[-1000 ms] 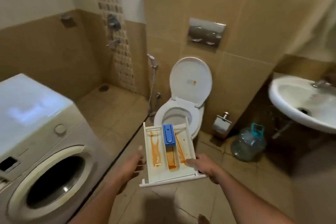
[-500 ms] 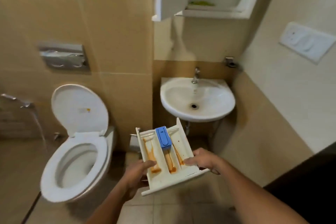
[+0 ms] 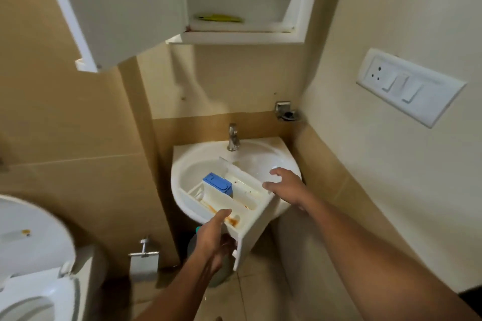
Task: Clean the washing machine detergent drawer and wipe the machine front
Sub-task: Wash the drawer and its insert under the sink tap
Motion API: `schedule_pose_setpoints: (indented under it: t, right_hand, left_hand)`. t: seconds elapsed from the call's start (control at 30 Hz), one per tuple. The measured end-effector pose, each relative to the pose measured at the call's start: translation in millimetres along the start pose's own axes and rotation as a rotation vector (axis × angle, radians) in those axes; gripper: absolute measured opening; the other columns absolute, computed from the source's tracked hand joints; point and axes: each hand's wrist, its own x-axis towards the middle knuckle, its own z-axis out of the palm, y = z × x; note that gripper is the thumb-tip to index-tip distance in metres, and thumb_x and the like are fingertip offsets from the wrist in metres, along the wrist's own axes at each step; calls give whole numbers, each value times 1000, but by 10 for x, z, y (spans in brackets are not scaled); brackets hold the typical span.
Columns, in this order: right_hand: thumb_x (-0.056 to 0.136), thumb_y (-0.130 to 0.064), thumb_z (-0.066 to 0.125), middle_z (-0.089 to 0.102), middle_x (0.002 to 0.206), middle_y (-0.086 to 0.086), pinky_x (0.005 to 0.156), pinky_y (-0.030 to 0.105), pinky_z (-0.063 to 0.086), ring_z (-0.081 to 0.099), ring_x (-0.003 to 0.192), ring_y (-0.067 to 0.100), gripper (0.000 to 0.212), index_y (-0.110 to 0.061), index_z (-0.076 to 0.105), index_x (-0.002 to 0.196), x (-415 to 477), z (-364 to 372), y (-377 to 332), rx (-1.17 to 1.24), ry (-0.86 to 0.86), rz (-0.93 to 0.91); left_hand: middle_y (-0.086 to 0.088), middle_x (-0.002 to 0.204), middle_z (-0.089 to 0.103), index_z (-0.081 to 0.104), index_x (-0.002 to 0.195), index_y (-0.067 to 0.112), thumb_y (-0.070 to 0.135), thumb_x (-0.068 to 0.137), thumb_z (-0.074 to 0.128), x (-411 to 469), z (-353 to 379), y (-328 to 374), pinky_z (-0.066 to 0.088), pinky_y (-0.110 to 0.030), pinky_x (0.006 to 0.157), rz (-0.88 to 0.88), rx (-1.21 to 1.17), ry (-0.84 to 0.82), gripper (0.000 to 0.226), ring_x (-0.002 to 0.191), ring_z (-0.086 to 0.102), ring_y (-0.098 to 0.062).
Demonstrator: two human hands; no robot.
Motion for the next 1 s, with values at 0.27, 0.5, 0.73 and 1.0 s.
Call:
schedule_pose_setpoints:
  t: [0.27,0.5,0.73,1.0]
  right_hand:
    - [96,-35,62,31,158,2,105,28,37,41,138,22,61,-16,40,150,1125,-79,-246,8,63,20]
    - [92,-37,66,45,147,12,106,35,45,51,129,28,58,-9,51,141,1804,62,-339,-148,-60,87]
    - [92,-48,60,56,140,8,86,29,43,55,125,28,59,-14,50,140,2524,149,-833,-213,-91,-141]
    - [93,-15,61,64,129,10,87,31,49,60,118,28,31,-11,65,123,3130,279,-1022,-617,-158,-336]
  left_hand:
    - [-20,98,67,63,113,5,16,81,74,1110,557,340,60,-49,81,-75,-51,25,36,89,66,-35]
    - [-23,93,62,62,114,-4,8,84,70,1595,538,282,55,-51,85,-131,-113,107,34,81,64,-38]
    - [-25,101,65,60,117,-3,0,85,64,1854,598,175,58,-51,83,-85,-228,249,32,89,65,-40]
    - [-20,102,73,61,119,0,0,86,63,2028,863,23,60,-42,74,-63,-273,339,33,94,70,-36]
